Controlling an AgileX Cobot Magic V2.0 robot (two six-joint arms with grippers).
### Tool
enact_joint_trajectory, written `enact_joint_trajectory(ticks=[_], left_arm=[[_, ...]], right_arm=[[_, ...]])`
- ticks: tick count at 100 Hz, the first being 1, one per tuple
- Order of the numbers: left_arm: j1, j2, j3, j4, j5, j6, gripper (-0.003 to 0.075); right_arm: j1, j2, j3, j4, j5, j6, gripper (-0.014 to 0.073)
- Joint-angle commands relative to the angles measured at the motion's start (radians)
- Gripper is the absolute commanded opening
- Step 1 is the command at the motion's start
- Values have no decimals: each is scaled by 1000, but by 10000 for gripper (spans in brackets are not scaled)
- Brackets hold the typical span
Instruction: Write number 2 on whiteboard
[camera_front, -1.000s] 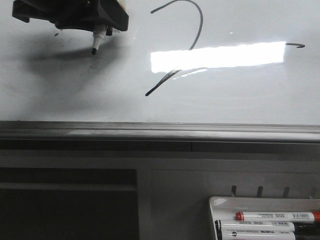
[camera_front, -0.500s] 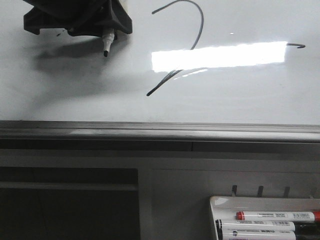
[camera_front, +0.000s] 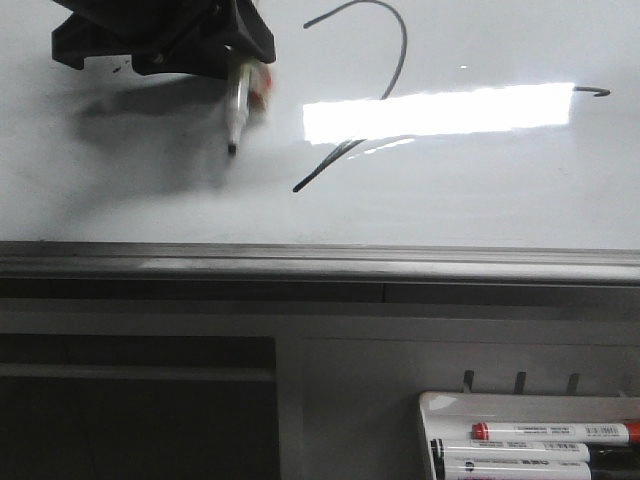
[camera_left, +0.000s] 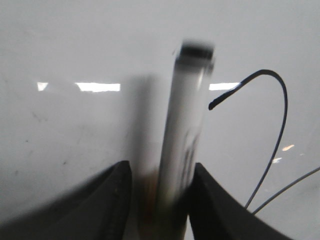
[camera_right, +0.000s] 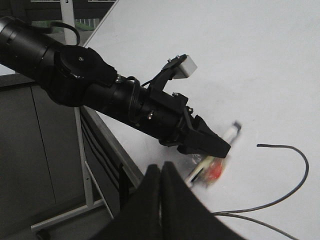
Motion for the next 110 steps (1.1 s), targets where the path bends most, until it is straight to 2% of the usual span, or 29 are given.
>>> enact_joint_trajectory(ticks=[1, 33, 38, 53, 60, 88, 101, 110], left_arm=[[16, 1, -17, 1, -90, -8, 301], [16, 1, -17, 9, -94, -6, 313], [16, 1, -17, 29, -94, -6, 351], [16, -5, -17, 48, -119, -6, 552], [16, -15, -17, 48, -140, -6, 590], [16, -123, -17, 57, -218, -6, 588], [16, -264, -17, 177, -197, -6, 574], [18, -374, -17, 275, -159, -6, 520]], right_arm=[[-8, -1, -24, 46, -16, 2, -71], [-8, -1, -24, 52, -8, 2, -71], [-8, -1, -24, 52, -8, 2, -71], [-8, -1, -24, 52, -8, 2, -71], [-8, -1, -24, 52, -8, 2, -71], [-8, -1, -24, 52, -39, 2, -71], [-8, -13, -24, 23, -89, 2, -71], [-8, -37, -24, -51, -105, 2, -71]])
